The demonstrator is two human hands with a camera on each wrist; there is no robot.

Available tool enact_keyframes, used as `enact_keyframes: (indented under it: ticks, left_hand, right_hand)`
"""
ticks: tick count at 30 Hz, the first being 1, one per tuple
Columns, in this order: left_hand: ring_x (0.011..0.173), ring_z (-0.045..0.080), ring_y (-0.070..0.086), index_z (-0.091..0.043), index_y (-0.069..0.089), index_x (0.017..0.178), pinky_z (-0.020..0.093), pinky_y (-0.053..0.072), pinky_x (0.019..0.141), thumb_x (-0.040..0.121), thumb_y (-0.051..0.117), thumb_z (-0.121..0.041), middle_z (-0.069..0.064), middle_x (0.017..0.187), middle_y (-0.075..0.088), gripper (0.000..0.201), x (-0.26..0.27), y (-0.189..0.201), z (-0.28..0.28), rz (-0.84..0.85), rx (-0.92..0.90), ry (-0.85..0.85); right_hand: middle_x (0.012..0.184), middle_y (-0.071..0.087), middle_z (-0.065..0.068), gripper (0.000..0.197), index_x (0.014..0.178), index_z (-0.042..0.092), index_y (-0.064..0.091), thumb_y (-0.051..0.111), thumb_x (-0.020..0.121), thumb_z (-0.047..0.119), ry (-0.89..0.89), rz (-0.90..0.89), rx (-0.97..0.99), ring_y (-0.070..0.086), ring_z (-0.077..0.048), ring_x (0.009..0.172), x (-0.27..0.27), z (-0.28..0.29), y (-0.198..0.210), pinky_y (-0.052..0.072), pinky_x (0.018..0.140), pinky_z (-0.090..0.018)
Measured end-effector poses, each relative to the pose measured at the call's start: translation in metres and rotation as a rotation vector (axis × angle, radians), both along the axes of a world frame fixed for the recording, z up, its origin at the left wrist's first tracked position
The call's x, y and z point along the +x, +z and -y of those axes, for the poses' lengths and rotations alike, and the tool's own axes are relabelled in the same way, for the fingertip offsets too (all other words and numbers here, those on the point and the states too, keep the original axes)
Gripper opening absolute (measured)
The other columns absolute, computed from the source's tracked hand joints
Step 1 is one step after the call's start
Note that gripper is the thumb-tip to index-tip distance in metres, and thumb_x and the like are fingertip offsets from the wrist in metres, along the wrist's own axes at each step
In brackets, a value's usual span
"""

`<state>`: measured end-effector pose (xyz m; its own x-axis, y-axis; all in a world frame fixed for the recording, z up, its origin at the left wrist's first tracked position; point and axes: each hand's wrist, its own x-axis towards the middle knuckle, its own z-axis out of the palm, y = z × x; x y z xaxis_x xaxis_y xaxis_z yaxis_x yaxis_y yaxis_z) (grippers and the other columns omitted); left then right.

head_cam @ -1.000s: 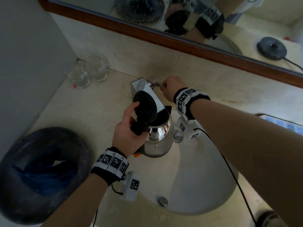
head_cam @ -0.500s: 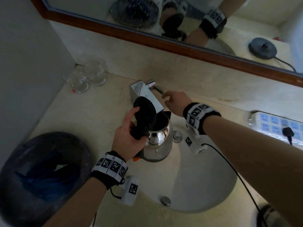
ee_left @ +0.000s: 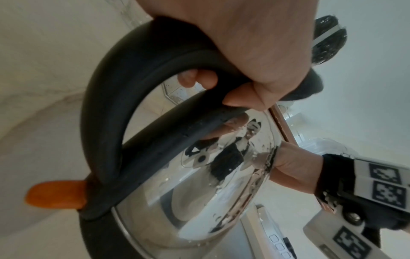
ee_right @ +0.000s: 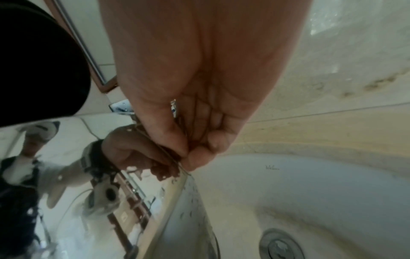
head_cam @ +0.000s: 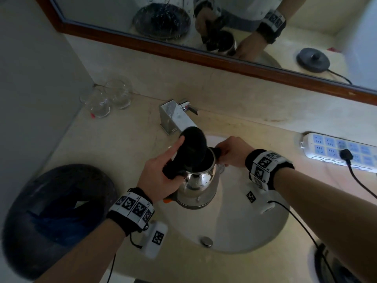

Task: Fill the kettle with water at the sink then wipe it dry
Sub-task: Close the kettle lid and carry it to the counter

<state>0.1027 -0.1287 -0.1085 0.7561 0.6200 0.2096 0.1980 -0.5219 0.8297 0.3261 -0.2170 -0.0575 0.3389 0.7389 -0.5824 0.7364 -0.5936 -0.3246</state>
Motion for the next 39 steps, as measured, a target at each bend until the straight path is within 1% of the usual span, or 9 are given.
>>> enact_keyframes:
  ticks: [2,5,9,15,20,25,29,35,39]
  left_hand:
    - [0.061,0.004,0.057,-0.025,0.055,0.134,0.022,0.055,0.062,0.067,0.065,-0.014,-0.007,0.069,0.059,0.069,-0.001,0.0,0.003,-0.004,0.041,-0.056]
    - [0.058,0.016,0.053,-0.023,0.066,0.123,0.032,0.054,0.055,0.067,0.062,-0.016,0.002,0.068,0.057,0.057,0.001,0.002,0.009,-0.03,0.074,-0.089]
    - [0.062,0.011,0.058,-0.023,0.066,0.122,0.027,0.056,0.06,0.064,0.067,-0.011,-0.002,0.075,0.064,0.059,0.004,0.014,0.017,-0.02,0.097,-0.1]
    - [0.058,0.002,0.056,-0.029,0.052,0.091,0.008,0.047,0.053,0.06,0.081,-0.005,-0.003,0.068,0.059,0.048,0.019,0.05,0.024,-0.055,0.061,-0.066]
    - [0.054,0.0,0.045,-0.021,0.041,0.074,0.008,0.037,0.048,0.059,0.077,-0.007,-0.01,0.061,0.048,0.041,0.048,0.101,0.023,-0.003,0.154,-0.172]
    - [0.057,0.015,0.051,-0.031,0.036,0.069,0.02,0.043,0.054,0.063,0.075,-0.015,-0.006,0.062,0.053,0.043,0.089,0.159,0.038,0.053,0.226,-0.288]
    - [0.058,0.02,0.055,-0.017,0.042,0.073,0.03,0.049,0.054,0.063,0.075,-0.013,-0.002,0.066,0.056,0.035,0.126,0.196,0.064,0.154,0.265,-0.405]
    - [0.059,0.022,0.054,-0.011,0.046,0.074,0.027,0.046,0.056,0.062,0.074,-0.012,0.002,0.067,0.059,0.031,0.175,0.217,0.139,0.231,0.288,-0.523]
    - [0.055,0.019,0.044,-0.019,0.041,0.072,0.013,0.037,0.054,0.059,0.076,-0.009,-0.009,0.061,0.048,0.038,0.199,0.201,0.2,0.25,0.294,-0.546]
  right_hand:
    - [0.081,0.074,-0.013,0.019,0.089,0.01,0.076,0.063,0.08,0.019,-0.046,-0.018,0.03,0.068,-0.023,0.08,0.0,0.01,0.002,0.056,0.08,-0.035]
    - [0.076,0.075,-0.012,0.017,0.086,0.01,0.077,0.063,0.077,0.009,-0.123,-0.062,0.065,0.061,-0.014,0.062,-0.001,0.027,0.004,0.056,0.07,-0.029]
    - [0.058,0.068,0.0,0.016,0.081,0.011,0.077,0.062,0.078,0.006,-0.225,-0.075,0.136,0.057,-0.005,0.047,-0.002,0.044,0.013,0.046,0.051,-0.012]
    - [0.072,0.073,-0.011,0.014,0.079,0.01,0.073,0.06,0.08,0.008,-0.28,0.018,0.197,0.069,-0.024,0.071,-0.001,0.068,0.047,0.056,0.07,-0.034]
    - [0.066,0.072,-0.007,0.016,0.072,0.012,0.072,0.058,0.079,0.008,-0.347,0.129,0.266,0.061,-0.015,0.058,0.005,0.093,0.103,0.045,0.054,-0.021]
    - [0.057,0.068,-0.002,0.015,0.065,0.016,0.069,0.062,0.078,0.014,-0.46,0.249,0.353,0.06,-0.01,0.054,0.02,0.134,0.16,0.041,0.05,-0.021]
    - [0.058,0.066,-0.004,0.017,0.062,0.017,0.067,0.065,0.078,0.013,-0.567,0.323,0.44,0.058,-0.012,0.047,0.032,0.177,0.197,0.045,0.044,-0.018]
    - [0.059,0.067,-0.002,0.015,0.067,0.015,0.071,0.063,0.078,0.008,-0.665,0.406,0.491,0.063,-0.014,0.053,0.051,0.268,0.227,0.044,0.049,-0.016]
    - [0.065,0.073,-0.008,0.012,0.075,0.012,0.076,0.064,0.076,0.01,-0.729,0.413,0.481,0.068,-0.019,0.059,0.066,0.334,0.209,0.051,0.055,-0.021]
